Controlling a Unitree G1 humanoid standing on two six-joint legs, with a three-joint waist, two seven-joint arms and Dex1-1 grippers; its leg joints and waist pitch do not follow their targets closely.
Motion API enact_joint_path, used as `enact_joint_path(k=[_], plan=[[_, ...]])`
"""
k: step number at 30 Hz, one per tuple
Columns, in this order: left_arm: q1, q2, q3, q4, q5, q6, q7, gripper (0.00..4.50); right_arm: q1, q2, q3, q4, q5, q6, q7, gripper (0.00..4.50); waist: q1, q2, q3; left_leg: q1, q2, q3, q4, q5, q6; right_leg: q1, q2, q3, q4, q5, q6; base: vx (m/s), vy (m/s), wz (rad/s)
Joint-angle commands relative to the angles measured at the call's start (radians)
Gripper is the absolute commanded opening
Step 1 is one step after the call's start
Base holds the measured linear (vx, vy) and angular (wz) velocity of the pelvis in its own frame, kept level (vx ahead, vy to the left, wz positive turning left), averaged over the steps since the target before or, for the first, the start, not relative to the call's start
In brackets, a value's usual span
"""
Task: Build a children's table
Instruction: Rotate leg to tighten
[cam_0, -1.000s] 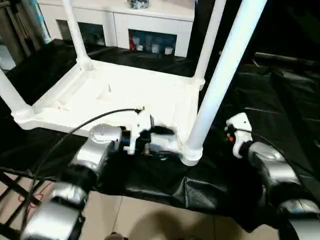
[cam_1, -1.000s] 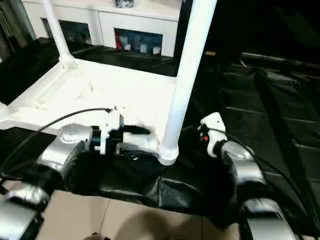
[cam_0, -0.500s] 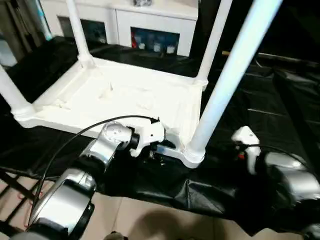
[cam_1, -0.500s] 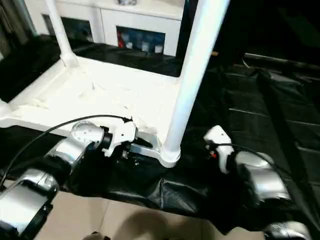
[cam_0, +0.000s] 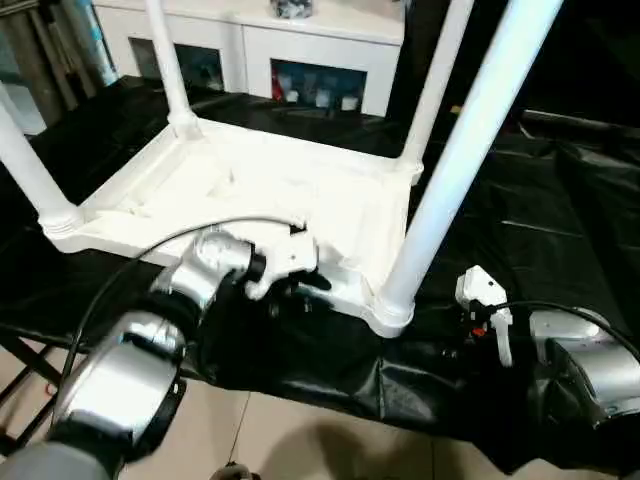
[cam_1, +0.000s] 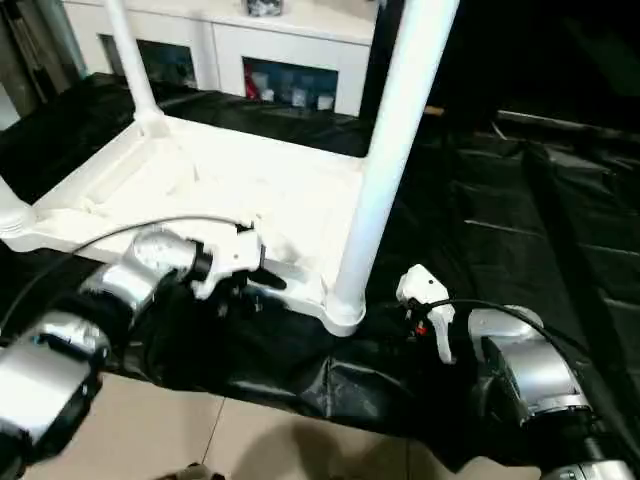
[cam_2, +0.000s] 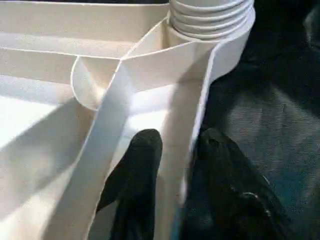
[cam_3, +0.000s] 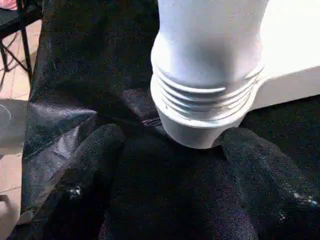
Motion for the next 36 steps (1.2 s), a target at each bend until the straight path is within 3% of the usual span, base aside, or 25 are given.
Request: enact_joint_path(k=[1, 3, 4, 5, 6, 7, 10, 11, 14, 22, 23, 25, 26, 27, 29, 30, 31, 33, 34, 36], plan=[[-0.018, -0.011, 0.001, 0.022, 0.018, -0.010, 0.018, 1.17, -0.004, -0.017, -0.003, -0.038, 0.006, 0.023, 0.000, 3.60, 0.004, -0.001, -0.073, 0.009, 0.021, -0.004, -0.064, -0.211, 0.049, 0.060, -0.059, 0.039, -0.072, -0.154, -0.233, 0.000, 0.000, 0.00], [-0.023, -0.019, 0.006, 0.038, 0.021, -0.008, 0.020, 1.06, 0.005, -0.023, -0.001, -0.053, 0.013, 0.030, 0.005, 3.60, 0.005, 0.004, -0.073, 0.011, 0.023, -0.005, -0.064, -0.212, 0.052, 0.059, -0.061, 0.038, -0.072, -0.158, -0.235, 0.000, 0.000, 0.00], [-0.024, -0.020, 0.006, 0.040, 0.022, -0.007, 0.020, 0.98, 0.006, -0.024, -0.001, -0.054, 0.013, 0.030, 0.005, 3.60, 0.005, 0.002, -0.072, 0.011, 0.023, -0.004, -0.064, -0.222, 0.051, 0.059, -0.061, 0.038, -0.075, -0.172, -0.232, 0.000, 0.000, 0.00], [-0.026, -0.021, 0.003, 0.046, 0.025, -0.002, 0.011, 0.88, 0.010, -0.028, 0.001, -0.061, 0.013, 0.031, 0.007, 3.60, 0.006, 0.012, -0.072, 0.013, 0.023, -0.005, -0.064, -0.225, 0.049, 0.059, -0.062, 0.038, -0.075, -0.177, -0.234, 0.000, 0.000, 0.00], [-0.031, -0.022, 0.000, 0.057, 0.030, 0.002, 0.001, 0.79, 0.013, -0.032, 0.003, -0.069, 0.014, 0.034, 0.007, 3.60, 0.003, 0.007, -0.071, 0.012, 0.023, -0.005, -0.066, -0.236, 0.046, 0.059, -0.061, 0.038, -0.078, -0.195, -0.230, 0.000, 0.000, 0.00], [-0.032, -0.022, -0.001, 0.059, 0.031, 0.004, -0.003, 0.72, 0.013, -0.033, 0.004, -0.071, 0.014, 0.035, 0.008, 3.60, 0.003, 0.015, -0.070, 0.015, 0.023, -0.005, -0.067, -0.253, 0.041, 0.058, -0.060, 0.038, -0.083, -0.208, -0.229, 0.000, 0.000, 0.00], [-0.042, -0.023, -0.020, 0.081, 0.062, 0.022, -0.009, 0.50, 0.015, -0.034, -0.011, -0.083, 0.018, 0.034, -0.005, 3.60, -0.002, 0.021, -0.072, 0.012, 0.020, -0.006, -0.065, -0.242, 0.039, 0.062, -0.058, 0.038, -0.080, -0.183, -0.231, 0.000, 0.000, 0.00], [-0.048, -0.025, -0.030, 0.090, 0.077, 0.060, -0.008, 0.50, 0.018, -0.037, -0.027, -0.090, 0.024, 0.035, -0.014, 3.60, -0.001, 0.028, -0.073, 0.011, 0.019, -0.007, -0.064, -0.237, 0.039, 0.063, -0.058, 0.038, -0.077, -0.174, -0.235, 0.000, 0.000, 0.00], [-0.043, -0.045, -0.007, 0.089, 0.057, 0.132, 0.004, 0.37, 0.034, -0.039, -0.051, -0.090, 0.021, 0.021, -0.049, 3.60, -0.004, 0.025, -0.073, 0.007, 0.014, -0.004, -0.061, -0.213, 0.051, 0.066, -0.057, 0.037, -0.077, -0.163, -0.239, 0.000, 0.000, 0.00], [0.018, -0.131, 0.054, 0.040, 0.001, 0.242, 0.107, 0.02, 0.045, 0.035, -0.092, -0.047, -0.006, -0.025, -0.213, 3.60, -0.017, 0.027, -0.072, 0.011, 0.010, -0.004, -0.061, -0.236, 0.057, 0.060, -0.057, 0.032, -0.098, -0.311, -0.204, 0.000, 0.000, 0.00], [0.040, -0.144, 0.072, 0.010, -0.024, 0.244, 0.104, 0.02, 0.046, 0.055, -0.095, -0.051, -0.009, -0.028, -0.241, 3.60, -0.021, 0.019, -0.071, 0.008, 0.013, -0.006, -0.063, -0.232, 0.060, 0.061, -0.057, 0.032, -0.095, -0.306, -0.206, 0.000, 0.000, 0.00], [0.067, -0.151, 0.091, -0.042, -0.051, 0.246, 0.093, 0.00, 0.035, 0.081, -0.108, -0.045, 0.000, -0.028, -0.275, 3.86, -0.029, 0.022, -0.070, 0.009, 0.009, -0.005, -0.062, -0.252, 0.068, 0.056, -0.056, 0.030, -0.103, -0.363, -0.190, 0.000, 0.000, 0.00], [0.080, -0.152, 0.101, -0.066, -0.063, 0.262, 0.089, 0.00, 0.027, 0.096, -0.116, -0.035, 0.001, -0.041, -0.296, 3.92, -0.029, 0.014, -0.071, 0.008, 0.010, -0.005, -0.062, -0.248, 0.070, 0.057, -0.057, 0.031, -0.103, -0.365, -0.186, 0.000, 0.000, 0.00], [0.099, -0.147, 0.106, -0.098, -0.071, 0.259, 0.074, 0.00, 0.015, 0.107, -0.122, -0.029, 0.009, -0.038, -0.308, 3.96, -0.030, 0.014, -0.071, 0.008, 0.013, -0.006, -0.064, -0.243, 0.072, 0.055, -0.059, 0.030, -0.102, -0.378, -0.182, 0.000, 0.000, 0.00], [0.110, -0.143, 0.109, -0.118, -0.075, 0.255, 0.064, 0.00, 0.008, 0.114, -0.124, -0.026, 0.014, -0.034, -0.314, 4.05, -0.032, 0.021, -0.070, 0.006, 0.014, -0.007, -0.066, -0.237, 0.073, 0.053, -0.057, 0.032, -0.101, -0.365, -0.180, 0.000, 0.000, 0.00], [0.132, -0.132, 0.102, -0.138, -0.069, 0.217, 0.057, 0.00, 0.001, 0.117, -0.122, -0.017, 0.022, -0.034, -0.303, 4.30, -0.031, 0.005, -0.074, 0.007, 0.016, -0.006, -0.065, -0.232, 0.078, 0.055, -0.058, 0.033, -0.098, -0.335, -0.185, 0.000, 0.000, 0.00], [0.158, -0.117, 0.095, -0.162, -0.059, 0.194, 0.060, 0.00, -0.014, 0.128, -0.117, 0.000, 0.020, -0.040, -0.308, 4.30, -0.031, -0.002, -0.072, 0.003, 0.015, -0.005, -0.066, -0.221, 0.084, 0.055, -0.057, 0.033, -0.093, -0.316, -0.188, 0.000, 0.000, 0.00], [0.193, -0.095, 0.085, -0.189, -0.044, 0.154, 0.062, 0.00, -0.036, 0.147, -0.110, 0.023, 0.016, -0.047, -0.320, 4.40, -0.034, 0.011, -0.071, 0.002, 0.019, -0.006, -0.069, -0.219, 0.082, 0.051, -0.061, 0.033, -0.092, -0.324, -0.188, 0.000, 0.000, 0.00], [0.196, -0.093, 0.084, -0.193, -0.043, 0.155, 0.060, 0.00, -0.038, 0.149, -0.110, 0.024, 0.016, -0.046, -0.322, 4.46, -0.035, 0.013, -0.071, 0.008, 0.021, -0.005, -0.068, -0.224, 0.077, 0.048, -0.061, 0.037, -0.092, -0.306, -0.192, 0.000, 0.000, 0.00], [0.221, -0.073, 0.067, -0.230, -0.029, 0.169, 0.037, 0.00, -0.049, 0.162, -0.107, 0.029, 0.012, -0.048, -0.332, 4.46, -0.032, 0.014, -0.072, 0.008, 0.020, -0.005, -0.070, -0.220, 0.072, 0.050, -0.060, 0.038, -0.088, -0.285, -0.195, 0.000, 0.000, 0.00]])
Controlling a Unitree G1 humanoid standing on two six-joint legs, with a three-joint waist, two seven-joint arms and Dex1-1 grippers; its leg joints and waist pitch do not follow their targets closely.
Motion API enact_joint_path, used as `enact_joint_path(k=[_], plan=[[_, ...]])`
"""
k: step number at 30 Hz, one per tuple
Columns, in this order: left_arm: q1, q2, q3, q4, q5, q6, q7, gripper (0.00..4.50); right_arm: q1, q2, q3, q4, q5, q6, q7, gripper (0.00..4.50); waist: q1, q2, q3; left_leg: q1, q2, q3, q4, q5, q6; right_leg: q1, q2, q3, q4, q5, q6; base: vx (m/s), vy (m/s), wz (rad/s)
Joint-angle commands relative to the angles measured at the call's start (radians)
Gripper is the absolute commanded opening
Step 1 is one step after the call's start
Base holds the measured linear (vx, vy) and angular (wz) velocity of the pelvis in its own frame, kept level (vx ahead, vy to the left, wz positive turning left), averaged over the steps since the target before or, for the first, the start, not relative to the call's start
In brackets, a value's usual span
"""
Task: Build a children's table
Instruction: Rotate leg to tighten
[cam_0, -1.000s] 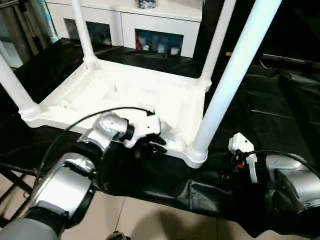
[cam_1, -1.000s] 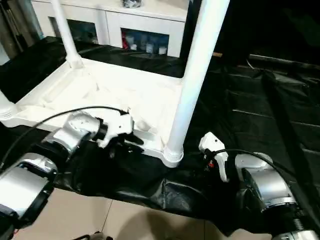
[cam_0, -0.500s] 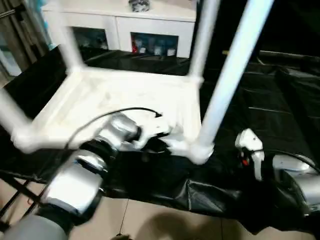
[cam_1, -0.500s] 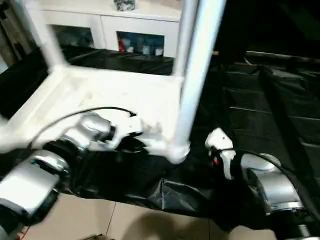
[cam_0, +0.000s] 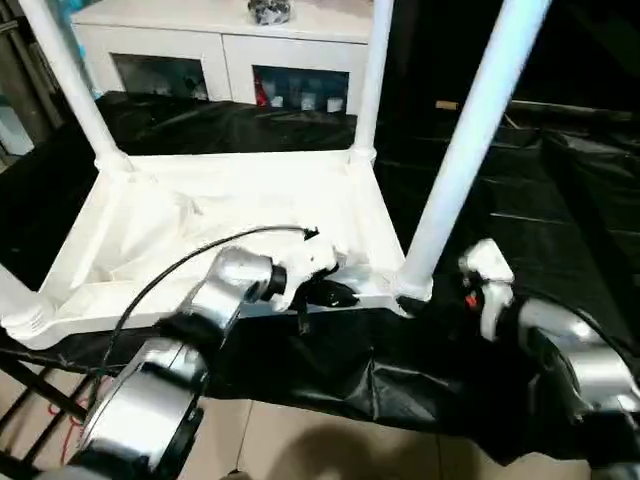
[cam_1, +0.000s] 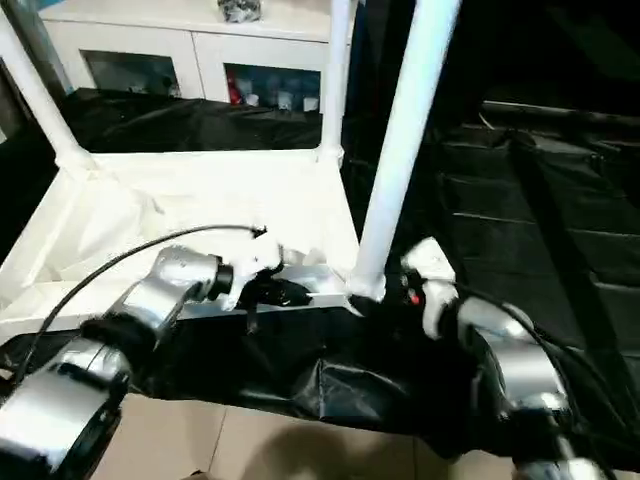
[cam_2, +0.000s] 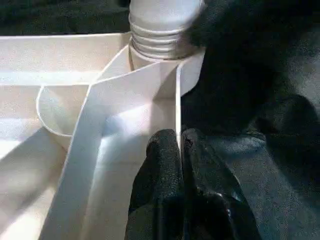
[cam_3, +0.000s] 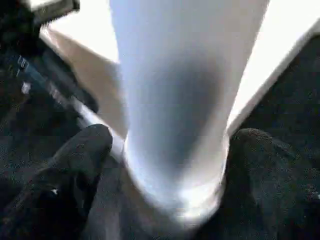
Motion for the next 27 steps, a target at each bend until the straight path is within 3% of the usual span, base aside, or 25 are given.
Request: enact_joint_path(k=[1, 5, 7, 16, 17, 19, 20, 27], plan=[[0.051, 0.018, -0.032, -0.010, 0.021, 0.026, -0.046, 0.00, -0.007, 0.002, 0.008, 0.017, -0.006, -0.010, -0.015, 4.46, 0.002, -0.020, -0.061, 0.005, 0.022, -0.003, -0.066, -0.219, 0.069, 0.048, -0.061, 0.040, -0.086, -0.275, -0.201, 0.000, 0.000, 0.00], [0.069, 0.048, -0.080, -0.031, 0.058, 0.059, -0.093, 0.00, -0.025, 0.007, 0.040, 0.054, -0.056, -0.051, -0.039, 4.46, 0.001, -0.017, -0.060, 0.006, 0.022, -0.003, -0.068, -0.235, 0.051, 0.046, -0.062, 0.041, -0.086, -0.295, -0.197, 0.000, 0.000, 0.00], [0.066, 0.057, -0.093, -0.027, 0.076, 0.063, -0.087, 0.00, -0.032, 0.005, 0.058, 0.071, -0.069, -0.069, -0.024, 4.46, -0.005, -0.020, -0.057, 0.004, 0.020, -0.004, -0.071, -0.255, 0.041, 0.046, -0.062, 0.040, -0.091, -0.342, -0.178, 0.000, 0.000, 0.00], [0.021, 0.059, -0.084, -0.009, 0.083, 0.059, -0.046, 0.00, -0.062, 0.011, 0.079, 0.117, -0.073, -0.098, -0.003, 4.46, -0.012, -0.022, -0.056, 0.007, 0.019, -0.005, -0.071, -0.282, 0.041, 0.043, -0.061, 0.041, -0.097, -0.378, -0.173, 0.000, 0.000, 0.00], [0.019, 0.060, -0.083, -0.010, 0.080, 0.059, -0.047, 0.28, -0.063, 0.012, 0.080, 0.120, -0.074, -0.101, -0.004, 4.49, -0.012, -0.022, -0.056, 0.007, 0.019, -0.005, -0.071, -0.283, 0.041, 0.043, -0.061, 0.040, -0.097, -0.377, -0.174, 0.000, 0.000, 0.00], [0.016, 0.061, -0.078, -0.009, 0.073, 0.066, -0.049, 0.28, -0.065, 0.015, 0.081, 0.127, -0.077, -0.108, -0.005, 4.49, -0.012, -0.021, -0.056, 0.006, 0.020, -0.006, -0.072, -0.282, 0.040, 0.044, -0.061, 0.041, -0.096, -0.368, -0.179, 0.000, 0.000, 0.00], [0.016, 0.061, -0.077, -0.008, 0.073, 0.067, -0.049, 0.57, -0.066, 0.016, 0.081, 0.131, -0.077, -0.110, -0.005, 4.50, -0.012, -0.019, -0.056, 0.007, 0.020, -0.006, -0.072, -0.285, 0.040, 0.043, -0.061, 0.041, -0.096, -0.370, -0.179, 0.000, 0.000, 0.00], [0.009, 0.085, -0.078, 0.007, 0.095, 0.115, -0.032, 0.57, -0.070, 0.029, 0.079, 0.146, -0.074, -0.129, -0.012, 4.50, -0.018, -0.018, -0.055, 0.007, 0.018, -0.007, -0.072, -0.307, 0.036, 0.042, -0.062, 0.040, -0.101, -0.409, -0.174, 0.000, 0.000, 0.00]])
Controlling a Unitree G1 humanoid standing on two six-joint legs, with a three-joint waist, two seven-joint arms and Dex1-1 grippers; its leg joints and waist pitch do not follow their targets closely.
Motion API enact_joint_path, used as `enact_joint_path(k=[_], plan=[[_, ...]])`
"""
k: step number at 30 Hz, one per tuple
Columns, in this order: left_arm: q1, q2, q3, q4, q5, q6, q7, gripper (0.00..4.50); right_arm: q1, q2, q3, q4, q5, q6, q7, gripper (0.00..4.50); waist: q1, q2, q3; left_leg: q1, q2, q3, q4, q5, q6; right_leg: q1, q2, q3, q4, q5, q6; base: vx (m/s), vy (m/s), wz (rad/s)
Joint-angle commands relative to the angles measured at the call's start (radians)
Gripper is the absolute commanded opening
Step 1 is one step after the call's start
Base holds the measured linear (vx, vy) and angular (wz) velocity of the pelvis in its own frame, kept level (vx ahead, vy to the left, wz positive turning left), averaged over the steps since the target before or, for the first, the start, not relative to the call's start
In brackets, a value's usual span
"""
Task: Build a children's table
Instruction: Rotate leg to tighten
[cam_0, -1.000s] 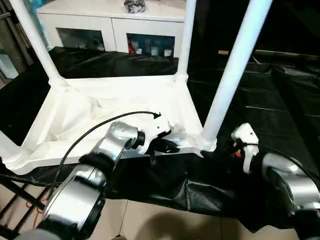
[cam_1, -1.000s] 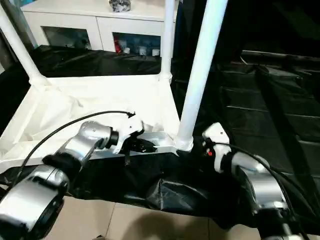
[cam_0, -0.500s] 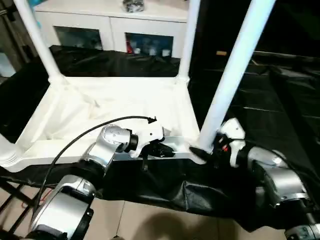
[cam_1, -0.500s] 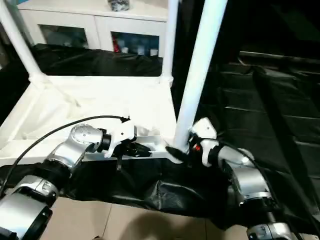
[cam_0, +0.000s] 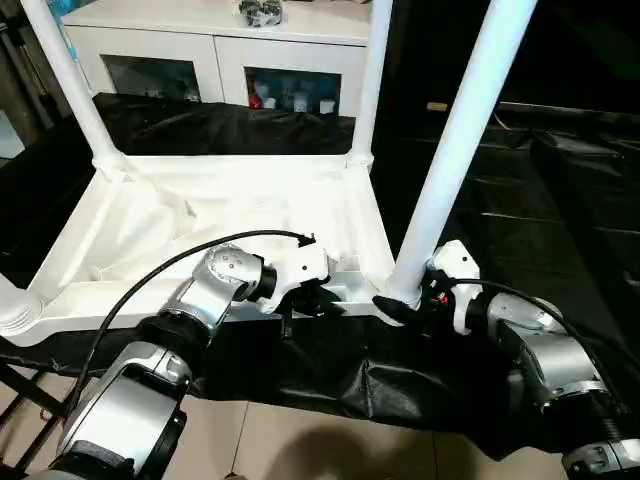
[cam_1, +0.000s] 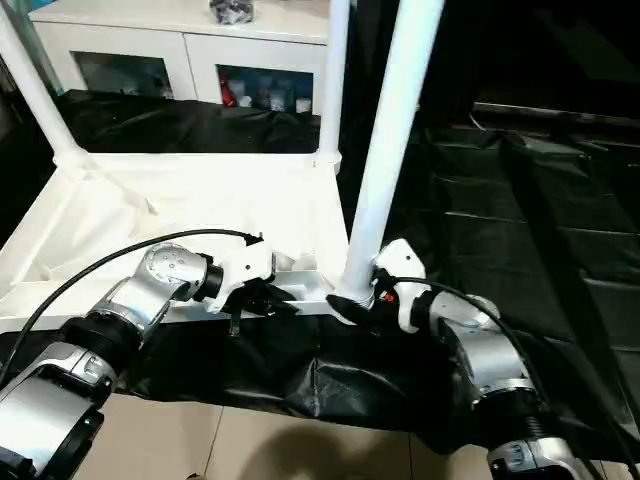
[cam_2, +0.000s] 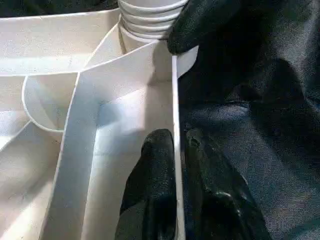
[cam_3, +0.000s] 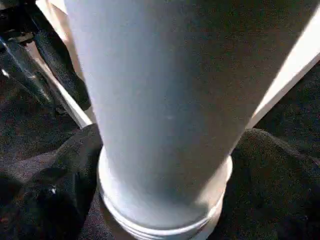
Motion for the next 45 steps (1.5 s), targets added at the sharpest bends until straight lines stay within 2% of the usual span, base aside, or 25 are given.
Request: enact_joint_path(k=[1, 4, 6, 11, 12, 14, 20, 21, 22, 25, 27, 28, 30, 37, 38, 39, 40, 44, 45], plan=[[0.019, 0.028, -0.019, 0.057, 0.040, 0.033, 0.010, 0.57, -0.023, 0.000, -0.001, 0.010, 0.002, -0.009, -0.008, 4.50, 0.005, -0.010, -0.052, 0.005, 0.017, -0.008, -0.073, -0.311, 0.036, 0.041, -0.061, 0.038, -0.102, -0.418, -0.176, 0.000, 0.000, 0.00], [0.016, 0.031, -0.002, 0.054, 0.016, 0.036, -0.005, 0.57, -0.023, 0.004, -0.001, 0.013, 0.002, -0.013, -0.010, 4.50, 0.003, -0.010, -0.051, 0.004, 0.017, -0.010, -0.074, -0.319, 0.034, 0.042, -0.061, 0.037, -0.105, -0.446, -0.162, 0.000, 0.000, 0.00], [0.017, 0.031, 0.004, 0.049, 0.003, 0.039, -0.018, 0.39, -0.020, 0.006, -0.001, 0.012, 0.002, -0.015, -0.009, 4.50, 0.003, -0.010, -0.052, 0.005, 0.017, -0.010, -0.073, -0.321, 0.033, 0.040, -0.061, 0.037, -0.106, -0.454, -0.160, 0.000, 0.000, 0.00], [0.029, 0.037, 0.003, 0.046, 0.003, 0.033, -0.021, 0.04, -0.018, 0.006, -0.003, 0.017, -0.004, -0.028, -0.012, 4.50, 0.003, -0.004, -0.056, 0.005, 0.020, -0.009, -0.074, -0.306, 0.034, 0.042, -0.059, 0.039, -0.097, -0.359, -0.193, 0.000, 0.000, 0.00], [0.032, 0.041, -0.006, 0.048, 0.012, 0.029, -0.020, 0.04, -0.020, 0.004, -0.002, 0.020, -0.006, -0.029, -0.011, 4.50, 0.003, -0.006, -0.056, 0.003, 0.020, -0.009, -0.074, -0.303, 0.036, 0.043, -0.059, 0.039, -0.095, -0.341, -0.200, 0.000, 0.000, 0.00], [0.036, 0.047, -0.017, 0.048, 0.024, 0.021, -0.023, 0.04, -0.023, 0.002, -0.001, 0.026, -0.007, -0.029, -0.008, 4.50, 0.003, -0.005, -0.055, 0.005, 0.019, -0.008, -0.074, -0.309, 0.037, 0.042, -0.059, 0.039, -0.096, -0.349, -0.201, 0.000, 0.000, 0.00], [0.035, 0.051, -0.013, 0.051, 0.023, 0.009, -0.013, 0.04, -0.045, -0.001, -0.001, 0.056, -0.001, -0.019, 0.014, 4.50, 0.003, -0.010, -0.052, 0.005, 0.019, -0.008, -0.074, -0.320, 0.037, 0.041, -0.061, 0.039, -0.101, -0.405, -0.188, 0.000, 0.000, 0.00], [0.035, 0.050, -0.011, 0.052, 0.023, 0.008, -0.009, 0.01, -0.048, -0.001, -0.001, 0.060, 0.001, -0.020, 0.020, 4.31, 0.003, -0.009, -0.052, 0.006, 0.019, -0.008, -0.074, -0.321, 0.036, 0.040, -0.061, 0.039, -0.102, -0.412, -0.183, 0.000, 0.000, 0.00], [0.037, 0.050, -0.008, 0.051, 0.021, 0.007, -0.004, 0.00, -0.052, -0.001, -0.001, 0.067, 0.002, -0.022, 0.022, 4.20, 0.003, -0.014, -0.052, 0.006, 0.020, -0.009, -0.074, -0.318, 0.037, 0.040, -0.062, 0.039, -0.102, -0.415, -0.181, 0.000, 0.000, 0.00], [0.044, 0.051, -0.002, 0.044, 0.013, 0.012, 0.001, 0.00, -0.062, 0.004, -0.006, 0.084, 0.012, -0.017, 0.028, 4.10, 0.003, -0.015, -0.051, 0.005, 0.020, -0.008, -0.074, -0.315, 0.040, 0.038, -0.061, 0.039, -0.102, -0.415, -0.181, 0.000, 0.000, 0.00], [0.048, 0.051, 0.003, 0.040, 0.008, 0.011, 0.008, 0.00, -0.068, 0.008, -0.009, 0.092, 0.017, -0.018, 0.028, 3.76, 0.003, -0.013, -0.051, 0.004, 0.021, -0.009, -0.075, -0.317, 0.039, 0.039, -0.063, 0.039, -0.102, -0.430, -0.178, 0.000, 0.000, 0.00], [0.048, 0.052, 0.004, 0.041, 0.008, 0.011, 0.012, 0.00, -0.070, 0.009, -0.008, 0.095, 0.016, -0.019, 0.030, 3.71, 0.001, -0.020, -0.050, 0.004, 0.020, -0.009, -0.075, -0.321, 0.039, 0.038, -0.062, 0.038, -0.103, -0.438, -0.175, 0.000, 0.000, 0.00], [0.047, 0.053, 0.004, 0.044, 0.008, 0.012, 0.015, 0.00, -0.075, 0.009, -0.007, 0.104, 0.014, -0.023, 0.035, 3.58, 0.002, -0.017, -0.049, 0.005, 0.020, -0.010, -0.075, -0.324, 0.038, 0.036, -0.063, 0.038, -0.104, -0.459, -0.166, 0.000, 0.000, 0.00], [0.052, 0.077, 0.009, 0.026, 0.003, 0.021, -0.002, 0.00, -0.096, 0.019, -0.004, 0.134, 0.009, -0.041, 0.042, 3.00, -0.001, -0.021, -0.047, 0.002, 0.020, -0.013, -0.078, -0.331, 0.031, 0.034, -0.065, 0.037, -0.107, -0.499, -0.146, 0.000, 0.000, 0.00], [0.054, 0.082, 0.010, 0.021, 0.002, 0.025, -0.006, 0.00, -0.098, 0.022, -0.002, 0.134, 0.010, -0.041, 0.046, 3.00, -0.001, -0.025, -0.047, 0.002, 0.019, -0.012, -0.078, -0.332, 0.032, 0.034, -0.065, 0.037, -0.108, -0.502, -0.144, 0.000, 0.000, 0.00], [0.059, 0.094, 0.011, 0.011, 0.001, 0.031, -0.012, 0.00, -0.102, 0.028, 0.001, 0.138, 0.012, -0.043, 0.049, 2.86, 0.000, -0.022, -0.047, 0.003, 0.020, -0.013, -0.077, -0.329, 0.032, 0.033, -0.066, 0.039, -0.108, -0.503, -0.143, 0.000, 0.000, 0.00], [0.066, 0.106, 0.013, -0.001, 0.000, 0.039, -0.019, 0.00, -0.106, 0.035, 0.005, 0.142, 0.012, -0.046, 0.049, 2.84, -0.001, -0.028, -0.048, 0.001, 0.022, -0.014, -0.079, -0.322, 0.032, 0.035, -0.067, 0.039, -0.104, -0.494, -0.146, 0.000, 0.000, 0.00], [0.081, 0.135, 0.031, -0.030, -0.010, 0.064, -0.008, 0.00, -0.123, 0.062, 0.012, 0.168, 0.008, -0.063, 0.037, 2.77, -0.006, -0.026, -0.048, 0.000, 0.021, -0.015, -0.081, -0.321, 0.024, 0.035, -0.067, 0.038, -0.102, -0.486, -0.148, 0.000, 0.000, 0.00], [0.086, 0.142, 0.042, -0.045, -0.018, 0.075, 0.001, 0.00, -0.132, 0.076, 0.010, 0.183, 0.007, -0.069, 0.024, 2.77, -0.005, -0.032, -0.049, 0.002, 0.023, -0.015, -0.079, -0.313, 0.022, 0.033, -0.070, 0.040, -0.096, -0.462, -0.161, 0.000, 0.000, 0.00]])
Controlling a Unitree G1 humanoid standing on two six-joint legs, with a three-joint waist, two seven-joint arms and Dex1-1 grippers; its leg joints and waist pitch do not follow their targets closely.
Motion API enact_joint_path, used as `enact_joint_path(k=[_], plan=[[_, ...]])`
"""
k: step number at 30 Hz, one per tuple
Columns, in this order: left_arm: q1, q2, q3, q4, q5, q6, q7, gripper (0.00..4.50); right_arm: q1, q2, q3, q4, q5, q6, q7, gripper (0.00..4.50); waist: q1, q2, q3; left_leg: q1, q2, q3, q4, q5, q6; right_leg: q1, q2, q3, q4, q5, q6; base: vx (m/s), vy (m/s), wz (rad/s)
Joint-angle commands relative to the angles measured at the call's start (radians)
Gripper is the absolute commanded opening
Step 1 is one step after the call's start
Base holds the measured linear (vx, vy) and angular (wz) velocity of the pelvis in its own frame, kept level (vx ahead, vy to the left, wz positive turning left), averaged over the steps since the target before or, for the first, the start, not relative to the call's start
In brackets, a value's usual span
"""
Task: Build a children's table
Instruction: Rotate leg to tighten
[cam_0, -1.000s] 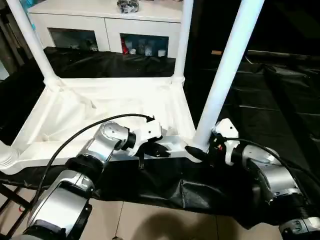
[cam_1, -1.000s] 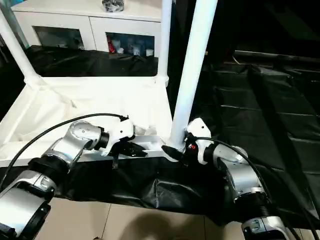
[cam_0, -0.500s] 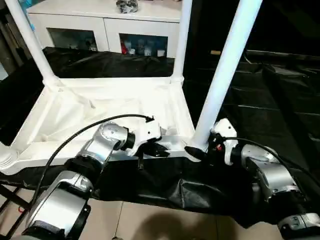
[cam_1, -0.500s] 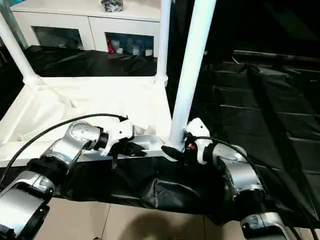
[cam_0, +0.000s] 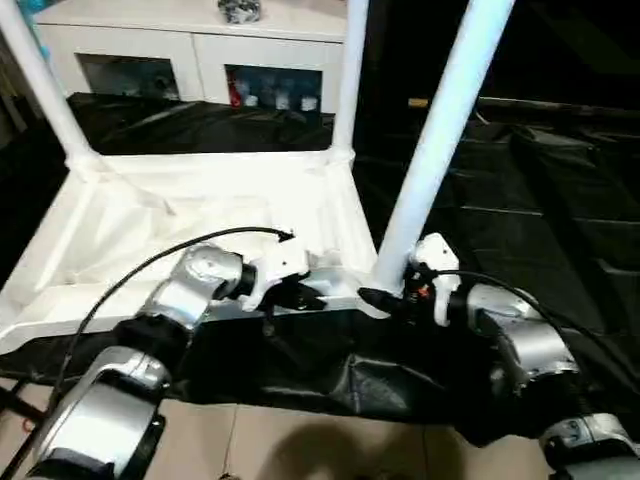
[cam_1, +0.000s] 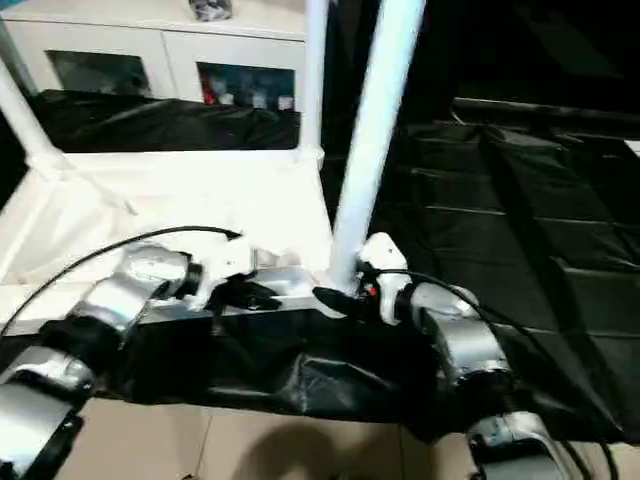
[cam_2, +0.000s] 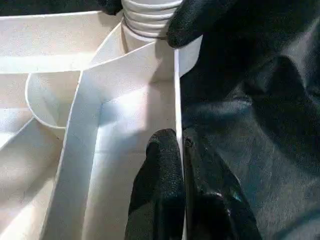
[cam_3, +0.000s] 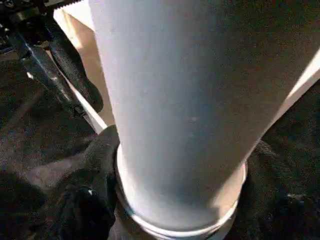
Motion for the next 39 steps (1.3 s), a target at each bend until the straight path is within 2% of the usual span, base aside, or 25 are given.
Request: enact_joint_path(k=[1, 2, 4, 5, 6, 7, 8, 9, 10, 12, 15, 16, 18, 23, 24, 26, 28, 29, 30, 33, 39], plan=[[0.041, 0.048, 0.015, 0.024, 0.015, 0.049, 0.023, 0.00, -0.025, 0.001, -0.016, 0.028, -0.002, -0.008, -0.035, 2.76, 0.010, -0.007, -0.057, -0.002, 0.024, -0.010, -0.076, -0.311, 0.019, 0.040, -0.069, 0.043, -0.098, -0.452, -0.164, 0.000, 0.000, 0.00], [0.042, 0.049, 0.016, 0.023, 0.015, 0.050, 0.026, 0.00, -0.027, 0.003, -0.016, 0.030, -0.002, -0.008, -0.038, 2.76, 0.009, -0.007, -0.057, 0.000, 0.024, -0.009, -0.076, -0.310, 0.018, 0.039, -0.066, 0.044, -0.098, -0.440, -0.168, 0.000, 0.000, 0.00], [0.047, 0.048, 0.035, -0.001, 0.014, 0.074, 0.084, 0.00, -0.056, 0.048, -0.031, 0.088, -0.014, -0.021, -0.125, 2.75, 0.008, -0.019, -0.060, -0.002, 0.025, -0.007, -0.076, -0.286, 0.019, 0.042, -0.066, 0.045, -0.088, -0.387, -0.186, 0.000, 0.000, 0.00], [0.046, 0.043, 0.044, -0.009, 0.019, 0.084, 0.124, 0.00, -0.070, 0.071, -0.038, 0.115, -0.019, -0.024, -0.166, 2.75, 0.005, -0.015, -0.061, -0.005, 0.024, -0.007, -0.077, -0.270, 0.011, 0.044, -0.066, 0.045, -0.084, -0.363, -0.194, 0.000, 0.000, 0.00], [0.043, 0.036, 0.050, -0.012, 0.025, 0.093, 0.163, 0.00, -0.082, 0.089, -0.045, 0.137, -0.022, -0.025, -0.201, 2.75, 0.004, -0.012, -0.063, 0.000, 0.023, -0.005, -0.076, -0.262, 0.008, 0.042, -0.064, 0.045, -0.085, -0.341, -0.198, 0.000, 0.000, 0.00], [0.042, 0.031, 0.053, -0.015, 0.027, 0.099, 0.177, 0.00, -0.087, 0.099, -0.047, 0.148, -0.023, -0.024, -0.218, 2.75, 0.003, -0.019, -0.064, -0.001, 0.025, -0.003, -0.074, -0.247, 0.011, 0.042, -0.062, 0.047, -0.079, -0.294, -0.208, 0.000, 0.000, 0.00], [0.035, 0.004, 0.061, -0.031, 0.034, 0.128, 0.242, 0.00, -0.112, 0.142, -0.056, 0.195, -0.027, -0.022, -0.293, 2.75, 0.002, -0.024, -0.063, -0.002, 0.024, -0.001, -0.075, -0.246, 0.013, 0.041, -0.061, 0.046, -0.079, -0.292, -0.210, 0.000, 0.000, 0.00], [0.031, -0.027, 0.064, -0.043, 0.035, 0.149, 0.284, 0.00, -0.134, 0.179, -0.058, 0.236, -0.038, -0.023, -0.366, 2.75, 0.002, -0.021, -0.063, 0.000, 0.024, -0.003, -0.075, -0.247, 0.005, 0.042, -0.064, 0.045, -0.080, -0.307, -0.210, 0.000, 0.000, 0.00], [0.029, -0.064, 0.064, -0.053, 0.035, 0.168, 0.321, 0.00, -0.157, 0.218, -0.059, 0.275, -0.047, -0.026, -0.431, 2.75, 0.001, -0.023, -0.063, 0.002, 0.025, -0.002, -0.075, -0.244, -0.001, 0.039, -0.065, 0.046, -0.081, -0.309, -0.212, 0.000, 0.000, 0.00], [0.029, -0.111, 0.056, -0.065, 0.037, 0.188, 0.357, 0.00, -0.183, 0.261, -0.054, 0.318, -0.056, -0.033, -0.478, 2.75, 0.001, -0.025, -0.062, 0.001, 0.023, -0.001, -0.075, -0.246, -0.005, 0.041, -0.064, 0.047, -0.082, -0.324, -0.205, 0.000, 0.000, 0.00], [0.035, -0.157, 0.037, -0.080, 0.037, 0.195, 0.373, 0.00, -0.199, 0.295, -0.036, 0.349, -0.066, -0.052, -0.467, 2.75, 0.008, -0.025, -0.062, 0.003, 0.022, 0.001, -0.073, -0.257, 0.007, 0.039, -0.064, 0.048, -0.086, -0.332, -0.190, 0.000, 0.000, 0.00], [0.038, -0.173, 0.027, -0.085, 0.036, 0.196, 0.378, 0.00, -0.203, 0.304, -0.026, 0.358, -0.071, -0.064, -0.454, 2.75, 0.008, -0.028, -0.061, 0.001, 0.021, 0.001, -0.073, -0.260, 0.011, 0.040, -0.063, 0.048, -0.087, -0.337, -0.187, 0.000, 0.000, 0.00], [0.043, -0.197, 0.013, -0.085, 0.035, 0.183, 0.379, 0.00, -0.208, 0.309, -0.032, 0.369, -0.065, -0.070, -0.434, 3.31, 0.013, -0.028, -0.062, 0.000, 0.021, 0.000, -0.075, -0.262, 0.012, 0.041, -0.063, 0.048, -0.088, -0.349, -0.174, 0.000, 0.000, 0.00], [0.059, -0.191, 0.014, -0.099, 0.032, 0.159, 0.350, 0.00, -0.221, 0.288, -0.054, 0.389, -0.067, -0.087, -0.418, 3.80, 0.017, -0.027, -0.063, 0.001, 0.023, 0.000, -0.076, -0.270, 0.013, 0.041, -0.063, 0.048, -0.087, -0.340, -0.180, 0.000, 0.000, 0.00], [0.076, -0.161, 0.016, -0.114, 0.015, 0.131, 0.289, 0.00, -0.220, 0.254, -0.049, 0.386, -0.073, -0.102, -0.369, 3.89, 0.018, -0.027, -0.062, 0.003, 0.023, 0.000, -0.077, -0.281, 0.012, 0.039, -0.062, 0.048, -0.088, -0.346, -0.180, 0.000, 0.000, 0.00], [0.093, -0.128, 0.018, -0.130, 0.001, 0.117, 0.231, 0.00, -0.211, 0.219, -0.036, 0.371, -0.073, -0.117, -0.292, 3.89, 0.020, -0.023, -0.063, 0.000, 0.023, -0.002, -0.076, -0.301, 0.017, 0.044, -0.065, 0.047, -0.091, -0.365, -0.175, 0.000, 0.000, 0.00], [0.106, -0.101, 0.023, -0.139, -0.012, 0.084, 0.183, 0.00, -0.194, 0.188, -0.015, 0.343, -0.074, -0.129, -0.206, 3.89, 0.021, -0.023, -0.064, 0.001, 0.023, 0.002, -0.074, -0.283, 0.028, 0.042, -0.061, 0.049, -0.087, -0.315, -0.189, 0.000, 0.000, 0.00], [0.116, -0.070, 0.029, -0.145, -0.018, 0.091, 0.147, 0.00, -0.172, 0.156, 0.007, 0.306, -0.074, -0.137, -0.122, 3.89, 0.023, -0.020, -0.065, 0.001, 0.024, 0.001, -0.074, -0.276, 0.029, 0.044, -0.062, 0.049, -0.085, -0.302, -0.193, 0.000, 0.000, 0.00], [0.118, -0.061, 0.029, -0.145, -0.020, 0.087, 0.136, 0.00, -0.166, 0.147, 0.011, 0.295, -0.072, -0.138, -0.098, 3.89, 0.025, -0.023, -0.066, 0.000, 0.023, 0.002, -0.074, -0.261, 0.036, 0.046, -0.060, 0.048, -0.083, -0.278, -0.195, 0.000, 0.000, 0.00], [0.124, -0.010, 0.034, -0.143, -0.021, 0.070, 0.084, 0.00, -0.137, 0.096, 0.027, 0.237, -0.049, -0.134, 0.039, 3.89, 0.027, -0.021, -0.066, 0.001, 0.024, 0.002, -0.074, -0.247, 0.044, 0.048, -0.059, 0.048, -0.080, -0.260, -0.204, 0.000, 0.000, 0.00], [0.121, 0.060, 0.041, -0.140, -0.039, 0.054, -0.009, 0.00, -0.102, 0.031, 0.055, 0.168, -0.026, -0.117, 0.227, 3.89, 0.033, -0.025, -0.064, 0.004, 0.027, 0.003, -0.076, -0.262, 0.038, 0.048, -0.058, 0.047, -0.077, -0.268, -0.215, 0.000, 0.000, 0.00]])
